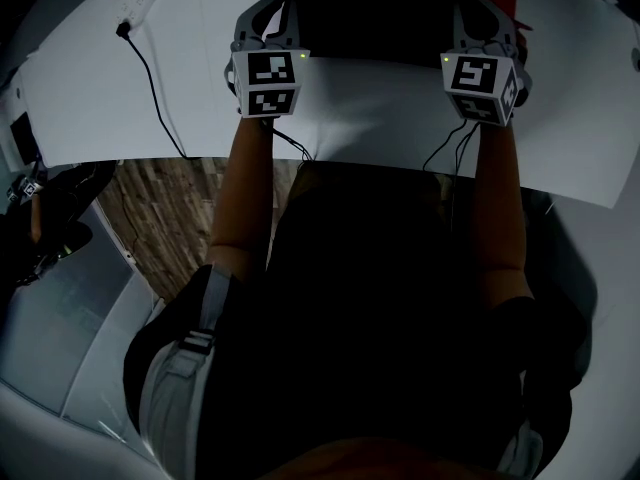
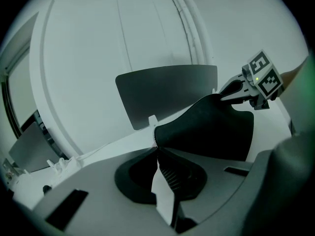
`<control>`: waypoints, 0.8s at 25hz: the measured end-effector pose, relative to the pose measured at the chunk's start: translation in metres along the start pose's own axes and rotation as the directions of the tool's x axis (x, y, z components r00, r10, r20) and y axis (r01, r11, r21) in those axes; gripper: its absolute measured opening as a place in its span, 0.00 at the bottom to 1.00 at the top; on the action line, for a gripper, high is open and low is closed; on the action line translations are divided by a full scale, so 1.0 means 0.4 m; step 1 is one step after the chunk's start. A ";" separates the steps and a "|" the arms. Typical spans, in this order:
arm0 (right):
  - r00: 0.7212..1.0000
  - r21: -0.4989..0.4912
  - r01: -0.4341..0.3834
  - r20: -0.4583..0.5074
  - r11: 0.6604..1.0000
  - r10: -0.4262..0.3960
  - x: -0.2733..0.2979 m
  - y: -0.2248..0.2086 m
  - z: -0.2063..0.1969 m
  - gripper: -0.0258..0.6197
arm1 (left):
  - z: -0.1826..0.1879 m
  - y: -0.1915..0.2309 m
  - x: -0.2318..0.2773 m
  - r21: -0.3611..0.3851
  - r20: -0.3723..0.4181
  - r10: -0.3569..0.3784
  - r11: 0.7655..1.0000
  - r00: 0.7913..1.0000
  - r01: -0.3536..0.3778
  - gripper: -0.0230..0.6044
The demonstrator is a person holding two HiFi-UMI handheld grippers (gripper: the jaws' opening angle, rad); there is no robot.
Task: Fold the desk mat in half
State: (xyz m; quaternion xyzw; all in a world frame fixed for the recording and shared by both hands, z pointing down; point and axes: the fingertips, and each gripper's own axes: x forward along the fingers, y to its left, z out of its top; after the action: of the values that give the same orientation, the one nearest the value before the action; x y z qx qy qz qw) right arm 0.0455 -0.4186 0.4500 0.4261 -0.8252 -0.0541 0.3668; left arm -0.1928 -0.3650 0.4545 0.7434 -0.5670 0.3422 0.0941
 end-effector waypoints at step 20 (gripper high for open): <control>0.997 -0.029 0.012 -0.074 1.000 -0.014 0.160 -0.009 -0.041 0.13 | -0.044 0.022 0.149 -0.023 -0.055 -0.026 0.999 0.998 0.025 0.07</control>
State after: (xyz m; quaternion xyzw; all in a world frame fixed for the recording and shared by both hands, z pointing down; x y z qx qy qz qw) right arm 0.0349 -0.4650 0.4962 0.4281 -0.8072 -0.0522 0.4029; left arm -0.2006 -0.4051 0.5020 0.7397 -0.5584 0.3550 0.1226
